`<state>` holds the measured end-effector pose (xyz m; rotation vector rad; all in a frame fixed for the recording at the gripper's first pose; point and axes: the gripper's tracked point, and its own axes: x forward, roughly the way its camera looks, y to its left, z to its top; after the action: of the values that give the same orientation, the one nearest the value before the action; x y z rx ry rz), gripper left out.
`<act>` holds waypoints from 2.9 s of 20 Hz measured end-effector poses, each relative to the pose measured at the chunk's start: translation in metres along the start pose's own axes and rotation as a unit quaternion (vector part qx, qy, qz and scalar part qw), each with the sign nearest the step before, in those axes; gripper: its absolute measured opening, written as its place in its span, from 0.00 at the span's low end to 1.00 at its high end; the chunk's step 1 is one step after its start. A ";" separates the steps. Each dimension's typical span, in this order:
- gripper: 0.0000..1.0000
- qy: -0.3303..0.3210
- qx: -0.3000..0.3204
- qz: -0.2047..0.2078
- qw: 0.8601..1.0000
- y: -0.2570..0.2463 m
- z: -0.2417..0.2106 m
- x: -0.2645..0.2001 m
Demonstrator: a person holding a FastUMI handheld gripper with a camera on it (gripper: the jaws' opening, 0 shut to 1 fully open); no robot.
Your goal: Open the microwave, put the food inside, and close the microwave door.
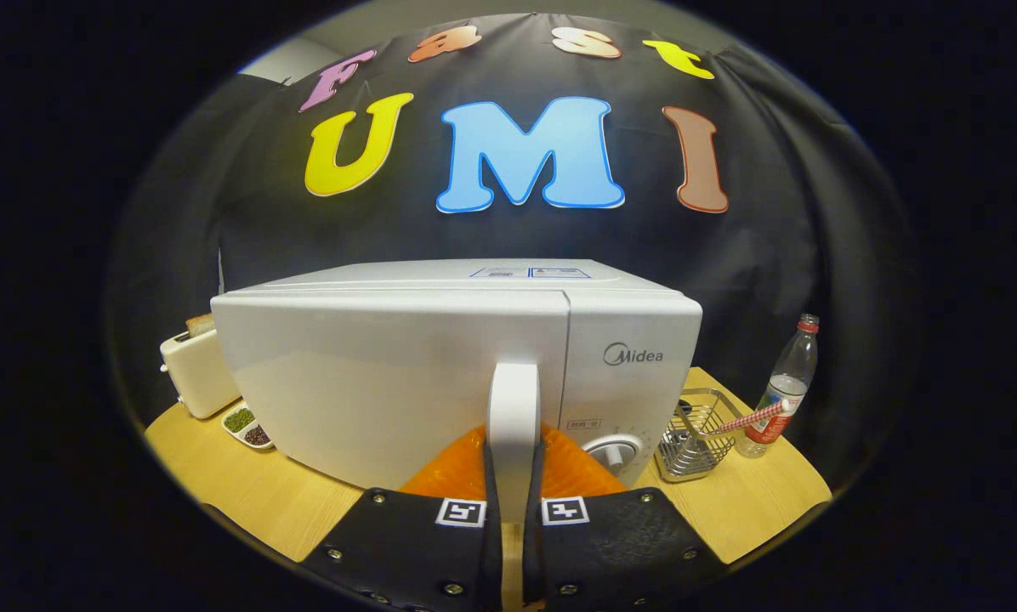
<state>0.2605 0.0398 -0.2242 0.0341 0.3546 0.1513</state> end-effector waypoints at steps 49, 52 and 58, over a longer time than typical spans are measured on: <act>0.38 0.029 -0.036 0.073 0.996 0.204 -0.061 -0.246; 0.39 0.030 -0.042 0.078 0.996 0.220 -0.064 -0.250; 0.39 0.039 -0.058 0.113 0.991 0.264 -0.073 -0.258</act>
<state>-0.0416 0.2618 -0.1886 -0.0471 0.4186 0.3983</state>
